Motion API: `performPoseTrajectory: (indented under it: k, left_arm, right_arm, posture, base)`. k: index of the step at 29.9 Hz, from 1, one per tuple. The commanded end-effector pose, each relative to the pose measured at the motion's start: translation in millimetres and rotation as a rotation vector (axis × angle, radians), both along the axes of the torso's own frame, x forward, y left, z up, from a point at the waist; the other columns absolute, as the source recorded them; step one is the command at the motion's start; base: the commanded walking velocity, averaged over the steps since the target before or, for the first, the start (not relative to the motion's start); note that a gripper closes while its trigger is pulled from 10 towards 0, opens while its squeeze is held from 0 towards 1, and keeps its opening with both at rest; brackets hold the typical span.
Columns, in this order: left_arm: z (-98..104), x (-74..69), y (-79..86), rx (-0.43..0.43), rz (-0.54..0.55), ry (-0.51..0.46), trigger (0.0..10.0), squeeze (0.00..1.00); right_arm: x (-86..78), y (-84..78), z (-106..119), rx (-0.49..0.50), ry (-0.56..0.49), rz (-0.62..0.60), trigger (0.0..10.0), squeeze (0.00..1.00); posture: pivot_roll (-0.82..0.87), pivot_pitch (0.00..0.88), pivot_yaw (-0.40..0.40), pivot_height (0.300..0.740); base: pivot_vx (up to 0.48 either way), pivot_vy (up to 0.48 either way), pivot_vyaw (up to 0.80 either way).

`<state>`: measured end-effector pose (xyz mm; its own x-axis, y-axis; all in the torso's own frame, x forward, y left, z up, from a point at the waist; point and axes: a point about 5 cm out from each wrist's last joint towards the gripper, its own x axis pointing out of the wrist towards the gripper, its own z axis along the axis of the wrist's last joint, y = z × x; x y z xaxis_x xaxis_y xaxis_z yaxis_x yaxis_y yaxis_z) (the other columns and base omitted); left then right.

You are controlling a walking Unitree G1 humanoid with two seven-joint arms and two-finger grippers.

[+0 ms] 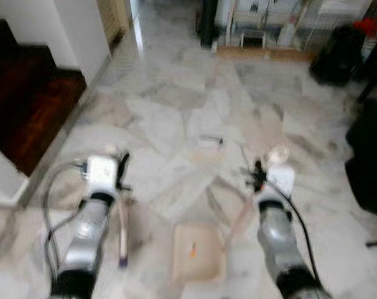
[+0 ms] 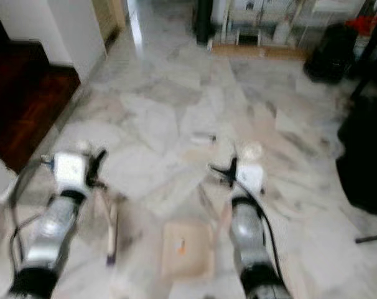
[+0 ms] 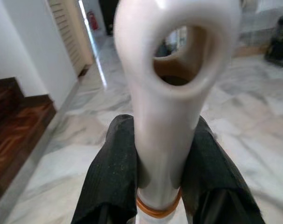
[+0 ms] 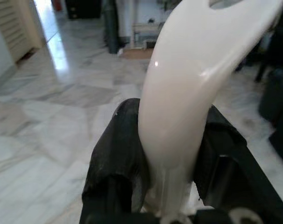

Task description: Sweep floor

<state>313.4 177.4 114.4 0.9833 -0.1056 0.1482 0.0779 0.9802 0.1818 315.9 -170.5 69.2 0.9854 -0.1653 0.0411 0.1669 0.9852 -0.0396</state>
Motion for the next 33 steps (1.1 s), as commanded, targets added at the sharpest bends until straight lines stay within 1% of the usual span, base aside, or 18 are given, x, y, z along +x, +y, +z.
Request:
performPoseTrajectory:
  k: [1, 10, 15, 22, 25, 33]
  left_arm:
    - [10.3, 1.5, 3.1, 0.0, 0.0, -0.049, 10.0, 0.0]
    - [9.8, 1.4, 2.3, 0.003, -0.003, -0.05, 10.0, 0.0]
    - [9.7, 1.2, 2.6, 0.003, -0.005, -0.05, 10.0, 0.0]
    - [9.8, 1.2, 2.5, 0.003, -0.003, -0.051, 10.0, 0.0]
    - [9.7, 1.2, 2.5, 0.003, -0.003, -0.05, 10.0, 0.0]
    - [9.9, 1.6, 2.7, 0.002, -0.001, -0.05, 10.0, 0.0]
  right_arm:
    - [5.3, 4.0, 10.4, -0.002, -0.044, 0.009, 10.0, 0.0]
    - [5.4, 4.7, 10.2, -0.001, -0.045, 0.015, 10.0, 0.0]
    - [5.8, 6.5, 11.7, -0.029, -0.052, 0.032, 10.0, 0.0]
    - [5.9, 7.9, 12.2, -0.023, -0.056, 0.043, 10.0, 0.0]
    - [5.6, 8.5, 12.0, -0.005, -0.06, 0.043, 10.0, 0.0]
    - [5.7, 8.3, 11.9, -0.004, -0.058, 0.039, 10.0, 0.0]
  posture:
    - [-0.06, 0.104, -0.047, 0.74]
    - [-0.06, 0.081, -0.044, 0.74]
    - [-0.06, 0.079, -0.044, 0.74]
    - [-0.06, 0.081, -0.046, 0.74]
    - [-0.06, 0.081, -0.046, 0.74]
    - [-0.06, 0.09, -0.048, 0.74]
  base:
    - [0.39, 0.0, 0.0]
    - [0.388, 0.0, 0.0]
    - [0.391, 0.0, 0.0]
    - [0.391, 0.0, 0.77]
    - [0.393, 0.0, 0.0]
    - [0.39, 0.0, 0.0]
